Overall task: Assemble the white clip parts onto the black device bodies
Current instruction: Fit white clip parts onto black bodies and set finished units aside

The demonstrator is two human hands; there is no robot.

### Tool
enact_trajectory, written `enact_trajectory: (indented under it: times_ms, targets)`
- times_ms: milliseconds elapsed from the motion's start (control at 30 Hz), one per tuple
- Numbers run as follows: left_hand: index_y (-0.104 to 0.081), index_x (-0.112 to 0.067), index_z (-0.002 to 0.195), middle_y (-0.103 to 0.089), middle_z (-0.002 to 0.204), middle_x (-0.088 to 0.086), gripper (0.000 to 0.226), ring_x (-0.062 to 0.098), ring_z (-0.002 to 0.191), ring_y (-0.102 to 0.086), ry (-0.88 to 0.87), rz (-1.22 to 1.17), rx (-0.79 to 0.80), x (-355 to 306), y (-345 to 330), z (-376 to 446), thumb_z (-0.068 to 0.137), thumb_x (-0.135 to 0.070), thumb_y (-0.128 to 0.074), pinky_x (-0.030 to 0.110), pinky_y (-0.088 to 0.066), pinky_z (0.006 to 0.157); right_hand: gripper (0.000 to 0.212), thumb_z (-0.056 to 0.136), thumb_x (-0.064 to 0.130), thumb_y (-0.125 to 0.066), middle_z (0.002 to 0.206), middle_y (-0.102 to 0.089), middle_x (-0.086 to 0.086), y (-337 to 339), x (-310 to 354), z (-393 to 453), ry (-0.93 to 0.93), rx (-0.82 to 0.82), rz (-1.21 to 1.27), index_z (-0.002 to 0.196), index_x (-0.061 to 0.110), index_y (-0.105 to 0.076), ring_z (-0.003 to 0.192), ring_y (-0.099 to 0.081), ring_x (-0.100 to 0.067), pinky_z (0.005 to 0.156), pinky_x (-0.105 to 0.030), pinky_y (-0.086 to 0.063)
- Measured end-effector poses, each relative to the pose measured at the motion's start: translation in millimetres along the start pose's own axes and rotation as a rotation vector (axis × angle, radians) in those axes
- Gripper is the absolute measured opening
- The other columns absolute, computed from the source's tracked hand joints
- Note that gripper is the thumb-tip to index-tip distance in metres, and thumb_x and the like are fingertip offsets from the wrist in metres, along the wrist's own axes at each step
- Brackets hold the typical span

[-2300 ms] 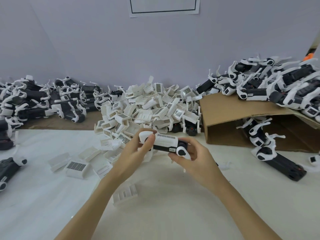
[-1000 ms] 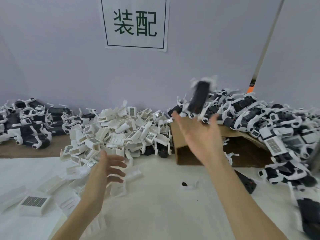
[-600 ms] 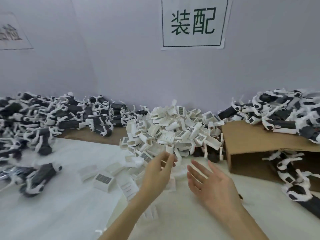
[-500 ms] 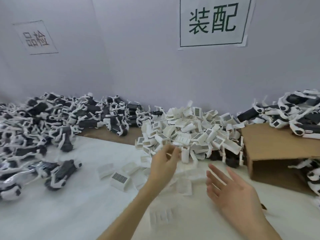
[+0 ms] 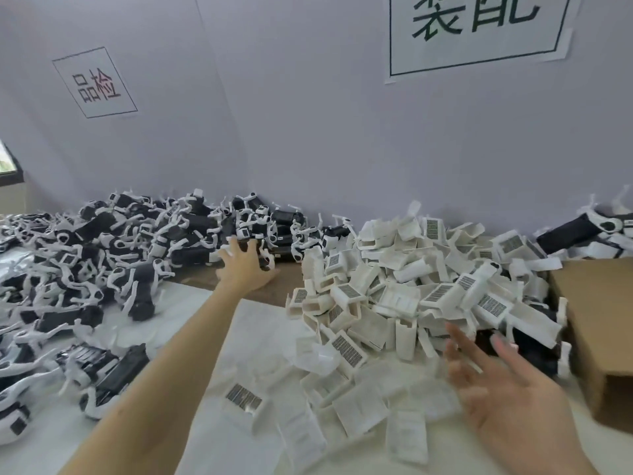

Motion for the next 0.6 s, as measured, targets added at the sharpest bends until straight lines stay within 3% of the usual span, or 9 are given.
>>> enact_trajectory:
  times_ms: [67,100,167,233,300,333,400,467,600]
  targets:
    - [-0.010,-0.042,0.165,0.016,0.174,0.007,0.113,0.053,0.157,0.006,0.004,0.136,0.103,9,-7,24,0.080,-0.077,-0.075,0.076,-0.034,0.111,0.080,0.066,0.033,-0.093,0.105,-0.072,-0.012,7,1,11,-0.056,0.083,0.025,0.136,0.003,-0.065,0.073,-0.070,-0.022,0.044,-0.027,-0.052]
    - [-0.001,-0.046,0.166,0.021,0.174,0.006,0.121,0.054,0.158,0.008,0.003,0.171,0.116,11,-10,35,0.076,-0.082,-0.074,0.077,-0.034,0.111,0.080,0.078,0.037,-0.087,0.116,-0.071,-0.013,0,0,12,-0.091,0.152,0.019,0.143,0.002,-0.058,0.088,-0.071,-0.025,0.059,-0.033,-0.057]
    - [0.004,-0.044,0.167,0.021,0.174,0.010,0.127,0.055,0.158,0.007,-0.007,0.197,0.102,12,-12,55,0.073,-0.088,-0.069,0.076,-0.029,0.117,0.061,0.109,0.041,-0.039,0.145,-0.057,-0.014,8,5,16,-0.068,0.124,-0.079,0.157,0.003,-0.038,0.125,-0.059,-0.026,0.093,-0.033,-0.047]
    - [0.002,-0.039,0.168,0.015,0.175,0.018,0.124,0.055,0.159,0.000,-0.025,0.275,0.086,8,-17,71,0.075,-0.093,-0.060,0.071,-0.016,0.124,0.058,0.112,0.038,-0.021,0.152,-0.051,-0.014,14,8,23,-0.098,0.252,-0.090,0.159,0.007,-0.033,0.133,-0.052,-0.025,0.097,-0.030,-0.040]
    - [-0.003,-0.036,0.168,0.008,0.175,0.021,0.115,0.046,0.162,-0.001,-0.015,0.322,0.106,4,-26,82,0.082,-0.091,-0.055,0.069,-0.008,0.126,0.054,0.112,0.036,-0.030,0.145,-0.057,-0.015,10,2,24,-0.212,0.317,0.035,0.156,0.006,-0.039,0.126,-0.057,-0.028,0.092,-0.033,-0.043]
    - [-0.008,-0.035,0.168,0.005,0.176,0.020,0.108,0.040,0.163,0.003,-0.004,0.293,0.119,3,-29,86,0.086,-0.085,-0.058,0.068,-0.006,0.125,0.053,0.108,0.034,-0.049,0.136,-0.063,-0.016,5,1,23,-0.249,0.335,0.089,0.152,0.005,-0.047,0.116,-0.064,-0.030,0.085,-0.036,-0.049]
    - [-0.026,-0.033,0.163,-0.005,0.174,0.020,0.089,0.033,0.164,0.005,-0.001,0.186,0.100,1,-34,90,0.091,-0.067,-0.065,0.067,0.000,0.125,0.078,0.065,0.025,-0.098,0.104,-0.071,-0.017,10,0,23,-0.110,0.209,0.121,0.133,0.002,-0.068,0.077,-0.069,-0.031,0.051,-0.037,-0.054]
    - [-0.043,-0.032,0.149,-0.025,0.167,0.022,0.065,0.033,0.162,-0.005,-0.015,0.091,0.042,-1,-38,88,0.091,-0.050,-0.065,0.067,0.004,0.124,0.094,0.030,0.020,-0.106,0.089,-0.067,-0.015,10,0,18,0.001,0.028,0.054,0.118,0.004,-0.077,0.058,-0.062,-0.025,0.032,-0.029,-0.041]
    - [-0.053,-0.029,0.113,-0.065,0.121,0.012,0.024,0.024,0.147,-0.033,-0.096,0.054,-0.131,-2,-38,68,0.089,-0.030,-0.056,0.069,0.001,0.122,0.058,0.062,0.028,-0.089,0.087,-0.066,-0.013,6,-2,13,0.010,-0.096,-0.032,0.114,0.004,-0.079,0.056,-0.060,-0.021,0.032,-0.025,-0.038]
Point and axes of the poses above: each hand's wrist, its own z-axis towards the middle knuckle, its own y-axis out of the back of the hand, x = y × z, the point moved 4 cm from there along z, towards the middle knuckle
